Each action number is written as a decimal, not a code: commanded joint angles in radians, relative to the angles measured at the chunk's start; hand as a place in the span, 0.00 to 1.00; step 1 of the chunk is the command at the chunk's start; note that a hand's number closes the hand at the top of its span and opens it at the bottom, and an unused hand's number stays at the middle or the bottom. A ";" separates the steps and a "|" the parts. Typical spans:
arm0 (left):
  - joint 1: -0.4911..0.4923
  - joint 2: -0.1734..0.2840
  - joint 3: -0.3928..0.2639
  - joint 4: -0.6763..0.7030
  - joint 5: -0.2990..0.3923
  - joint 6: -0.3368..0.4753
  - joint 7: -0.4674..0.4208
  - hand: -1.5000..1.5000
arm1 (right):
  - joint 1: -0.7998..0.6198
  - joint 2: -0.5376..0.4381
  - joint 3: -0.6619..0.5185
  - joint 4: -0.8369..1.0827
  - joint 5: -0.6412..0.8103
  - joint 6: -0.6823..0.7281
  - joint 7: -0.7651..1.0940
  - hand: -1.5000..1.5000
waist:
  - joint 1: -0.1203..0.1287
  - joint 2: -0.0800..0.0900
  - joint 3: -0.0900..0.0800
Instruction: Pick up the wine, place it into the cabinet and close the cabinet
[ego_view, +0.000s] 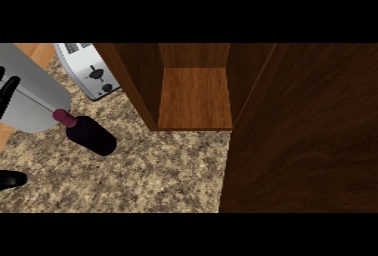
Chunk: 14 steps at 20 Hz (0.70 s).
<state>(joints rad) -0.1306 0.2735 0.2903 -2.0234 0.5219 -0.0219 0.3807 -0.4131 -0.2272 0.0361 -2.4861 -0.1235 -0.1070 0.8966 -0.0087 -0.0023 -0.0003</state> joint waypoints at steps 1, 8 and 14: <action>0.058 -0.046 -0.017 0.021 -0.055 -0.017 -0.074 0.00 | -0.049 0.008 0.032 -0.128 -0.008 -0.049 0.109 0.00 | 0.006 -0.001 -0.001; -0.025 -0.011 0.022 0.183 -0.085 -0.019 -0.118 0.00 | -0.025 -0.014 -0.040 -0.191 -0.084 -0.015 0.139 0.00 | -0.006 -0.001 0.000; 0.021 -0.044 -0.017 0.282 -0.145 -0.082 -0.222 0.00 | -0.102 -0.015 -0.046 -0.124 -0.063 -0.032 0.154 0.00 | -0.002 0.001 -0.001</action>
<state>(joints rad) -0.1016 0.2418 0.2888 -1.8418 0.4181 -0.0750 0.2283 -0.5037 -0.2462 -0.0089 -2.4876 -0.1226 -0.1100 0.9645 -0.0080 -0.0025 -0.0003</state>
